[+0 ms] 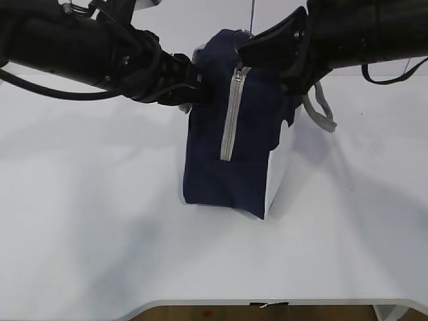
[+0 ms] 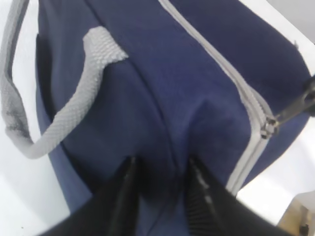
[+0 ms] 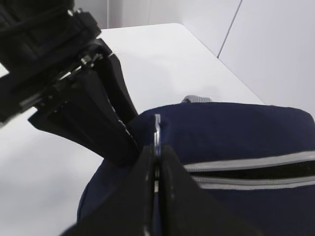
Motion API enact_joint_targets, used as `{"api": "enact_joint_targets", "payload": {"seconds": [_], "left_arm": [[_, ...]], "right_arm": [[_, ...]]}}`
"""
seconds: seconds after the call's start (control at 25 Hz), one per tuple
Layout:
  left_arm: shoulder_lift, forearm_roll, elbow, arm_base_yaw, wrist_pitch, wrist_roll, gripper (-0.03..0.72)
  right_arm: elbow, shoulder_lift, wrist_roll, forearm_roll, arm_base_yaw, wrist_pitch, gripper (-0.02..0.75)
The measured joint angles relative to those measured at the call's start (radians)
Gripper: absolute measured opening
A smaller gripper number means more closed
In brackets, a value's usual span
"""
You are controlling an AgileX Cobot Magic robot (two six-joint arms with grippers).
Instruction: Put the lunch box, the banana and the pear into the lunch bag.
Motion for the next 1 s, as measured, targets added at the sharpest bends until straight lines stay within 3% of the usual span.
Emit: {"api": "enact_joint_targets", "payload": {"seconds": [0.16,0.24,0.76,1.0], "left_arm": [[0.014,-0.033,0.0,0.0,0.006,0.02,0.063],[0.015,-0.035,0.0,0.0,0.01,0.026,0.011],[0.015,-0.035,0.0,0.0,0.078,0.054,-0.001],[0.016,-0.029,0.0,0.0,0.114,0.064,-0.001]], "right_arm": [[0.0,0.001,0.0,0.007,0.0,-0.008,0.006],[0.0,0.002,0.0,0.012,0.0,-0.023,0.006],[-0.016,0.045,-0.145,0.251,0.0,-0.144,0.006],[-0.085,0.118,-0.169,0.298,0.0,-0.166,0.006]]}}
